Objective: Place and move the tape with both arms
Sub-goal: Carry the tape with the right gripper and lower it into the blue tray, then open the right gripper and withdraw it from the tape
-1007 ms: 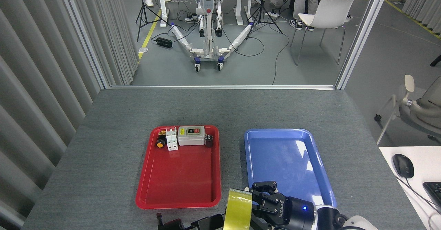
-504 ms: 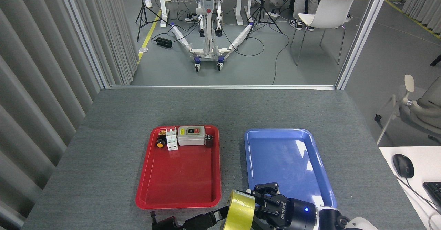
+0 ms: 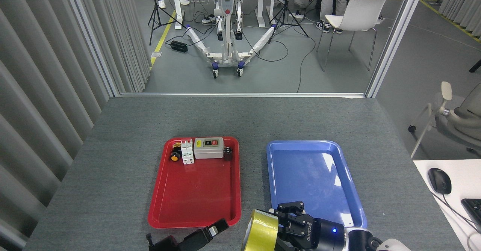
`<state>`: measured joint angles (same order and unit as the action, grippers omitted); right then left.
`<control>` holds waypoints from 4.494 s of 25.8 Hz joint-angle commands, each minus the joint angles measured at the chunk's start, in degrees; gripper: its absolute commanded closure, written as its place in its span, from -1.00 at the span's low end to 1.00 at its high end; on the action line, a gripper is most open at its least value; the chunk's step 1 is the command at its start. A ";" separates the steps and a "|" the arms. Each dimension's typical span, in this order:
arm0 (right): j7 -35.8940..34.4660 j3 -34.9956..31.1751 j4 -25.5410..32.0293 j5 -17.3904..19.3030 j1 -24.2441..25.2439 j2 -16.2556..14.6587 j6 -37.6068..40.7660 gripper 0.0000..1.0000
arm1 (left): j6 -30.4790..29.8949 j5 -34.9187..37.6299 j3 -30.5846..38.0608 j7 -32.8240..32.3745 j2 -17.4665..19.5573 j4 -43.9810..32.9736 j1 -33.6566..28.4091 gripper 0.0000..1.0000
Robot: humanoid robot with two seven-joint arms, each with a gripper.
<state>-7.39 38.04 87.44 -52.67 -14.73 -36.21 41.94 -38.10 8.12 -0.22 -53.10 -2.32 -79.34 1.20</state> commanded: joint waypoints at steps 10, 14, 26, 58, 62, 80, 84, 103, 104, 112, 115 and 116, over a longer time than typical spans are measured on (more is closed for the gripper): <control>13.71 -31.18 -2.36 4.06 10.08 12.57 -11.61 0.53 | -0.04 39.77 14.19 35.96 1.44 1.30 2.49 -1.00; 31.29 -37.60 -3.50 3.62 7.35 19.78 -28.75 0.53 | 6.90 52.52 17.27 39.48 -1.28 -12.24 -6.39 -1.00; 46.59 -19.14 -14.67 13.38 -9.44 7.30 -61.80 0.52 | 31.07 74.49 2.86 60.04 -2.69 -12.77 -7.80 -1.00; 46.94 2.74 -35.76 29.11 -24.20 8.00 -66.28 0.32 | 34.24 78.63 -3.56 69.45 -3.22 -7.41 -2.17 -1.00; 46.15 2.74 -35.85 28.85 -24.20 8.26 -66.28 0.18 | 34.32 78.54 -4.79 69.53 -3.66 -7.06 -2.08 -1.00; 44.48 2.04 -34.97 27.09 -23.67 8.61 -64.09 0.08 | 36.78 78.71 -4.61 68.83 -2.95 -7.41 -3.40 -1.00; 41.58 -1.12 -33.30 21.55 -22.88 8.00 -62.68 -0.28 | 36.78 78.63 -4.61 68.74 -3.22 -7.41 -3.23 -1.00; -3.60 -37.69 -13.00 -18.61 8.58 15.29 -34.73 -0.96 | 36.70 78.63 -4.70 66.55 -2.87 -6.88 -0.59 -1.00; -5.62 -37.34 -12.56 -18.61 9.99 14.42 -34.90 -0.96 | 36.70 78.63 -4.70 66.55 -2.87 -6.88 -0.59 -1.00; -7.20 -35.40 -12.12 -17.03 11.31 13.80 -37.19 -0.97 | 36.70 78.63 -4.79 66.46 -2.87 -6.88 -0.68 -1.00; -7.20 -35.40 -10.10 -16.86 11.31 13.18 -37.28 -0.97 | 36.70 78.63 -4.79 66.46 -2.87 -6.97 -0.68 -1.00; -7.20 -35.49 -8.95 -16.86 11.57 13.18 -37.37 -0.97 | 36.61 78.63 -4.79 66.46 -2.87 -7.06 -0.68 -1.00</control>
<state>-14.60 2.67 76.37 -69.65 -3.45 -22.85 4.76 -1.43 86.75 -5.01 13.33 -5.19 -86.26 0.56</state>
